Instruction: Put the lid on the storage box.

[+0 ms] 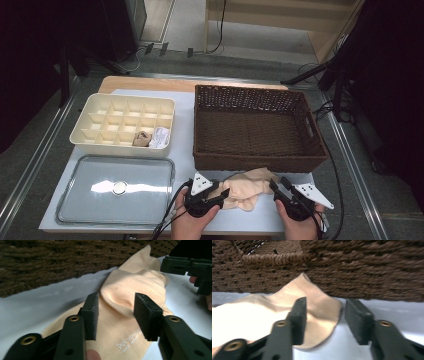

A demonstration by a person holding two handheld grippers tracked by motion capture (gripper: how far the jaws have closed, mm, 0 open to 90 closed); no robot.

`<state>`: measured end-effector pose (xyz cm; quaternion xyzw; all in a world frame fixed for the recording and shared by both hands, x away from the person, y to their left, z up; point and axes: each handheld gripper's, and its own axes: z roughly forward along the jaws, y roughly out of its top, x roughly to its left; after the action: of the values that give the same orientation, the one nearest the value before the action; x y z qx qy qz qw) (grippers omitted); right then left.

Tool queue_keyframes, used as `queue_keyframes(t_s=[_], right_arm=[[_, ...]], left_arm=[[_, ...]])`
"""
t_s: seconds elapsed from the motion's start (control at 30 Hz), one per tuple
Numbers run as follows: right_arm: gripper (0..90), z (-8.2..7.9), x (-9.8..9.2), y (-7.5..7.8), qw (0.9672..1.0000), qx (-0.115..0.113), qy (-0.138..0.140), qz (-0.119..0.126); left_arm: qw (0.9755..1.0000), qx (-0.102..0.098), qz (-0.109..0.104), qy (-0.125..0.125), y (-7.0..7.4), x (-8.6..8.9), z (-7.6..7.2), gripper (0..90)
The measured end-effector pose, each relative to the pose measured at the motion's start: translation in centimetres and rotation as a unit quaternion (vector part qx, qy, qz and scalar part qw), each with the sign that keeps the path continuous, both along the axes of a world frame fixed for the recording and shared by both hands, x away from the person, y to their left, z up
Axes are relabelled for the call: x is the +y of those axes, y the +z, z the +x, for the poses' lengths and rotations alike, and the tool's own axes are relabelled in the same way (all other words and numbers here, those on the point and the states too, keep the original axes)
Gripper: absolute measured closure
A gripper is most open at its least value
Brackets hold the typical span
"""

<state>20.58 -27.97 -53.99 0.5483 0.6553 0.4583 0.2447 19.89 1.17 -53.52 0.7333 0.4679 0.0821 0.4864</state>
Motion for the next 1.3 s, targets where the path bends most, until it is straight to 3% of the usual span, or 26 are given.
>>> queue_keyframes(t_s=[0.07, 0.17, 0.3, 0.37, 0.57, 0.73, 0.8, 0.9, 1.0, 1.07, 1.2, 1.3], right_arm=[[61.5, 0.2, 0.4, -0.2, 0.9999, 0.006, 0.005, -0.013], [72.5, 0.2, 0.9, -0.4, 0.9995, 0.007, 0.014, -0.027], [90.0, 0.0, 1.0, -0.2, 0.9993, 0.024, 0.027, -0.012], [90.0, -0.2, 1.0, -0.1, 0.9990, 0.028, 0.033, -0.008], [90.0, -0.8, 0.8, 0.5, 0.9987, 0.016, 0.042, 0.024], [90.0, -1.0, 0.5, 0.8, 0.9989, 0.004, 0.038, 0.027], [90.0, -0.9, 0.3, 0.8, 0.9992, 0.007, 0.033, 0.024], [67.4, -0.3, -0.1, 0.5, 0.9996, 0.001, 0.017, 0.024], [53.1, 0.4, 0.2, 0.1, 0.9998, -0.004, -0.002, -0.021], [51.0, 0.8, 0.6, -0.1, 0.9992, -0.006, 0.002, -0.041], [71.6, 1.0, 1.3, -0.4, 0.9979, 0.004, 0.014, -0.062], [84.7, 0.7, 1.0, -0.1, 0.9988, 0.020, 0.022, -0.038]], left_arm=[[1.0000, 0.002, 0.008, 0.003, -0.2, -0.2, 0.0, 59.8], [0.9998, 0.005, 0.017, 0.004, -0.4, -0.6, 0.0, 65.1], [0.9997, 0.006, 0.023, 0.004, -0.4, -0.7, -0.1, 79.6], [0.9996, 0.012, 0.026, -0.003, -0.3, -0.5, 0.2, 89.7], [0.9997, 0.002, 0.020, -0.011, 0.2, 0.3, 0.0, 90.0], [0.9999, 0.013, -0.010, 0.001, 0.6, 0.7, 0.2, 90.0], [0.9997, 0.015, -0.014, 0.011, 0.4, 0.4, 0.4, 74.1], [0.9997, 0.011, -0.007, 0.020, 0.1, -0.3, 0.4, 58.2], [0.9995, 0.008, 0.011, 0.029, -0.1, -0.9, 0.4, 51.8], [0.9992, 0.005, 0.029, 0.029, -0.2, -1.4, 0.4, 51.7], [0.9976, -0.017, 0.061, 0.028, -0.2, -2.1, 0.2, 65.8], [0.9970, -0.026, 0.071, 0.017, -0.2, -2.2, 0.1, 76.6]])
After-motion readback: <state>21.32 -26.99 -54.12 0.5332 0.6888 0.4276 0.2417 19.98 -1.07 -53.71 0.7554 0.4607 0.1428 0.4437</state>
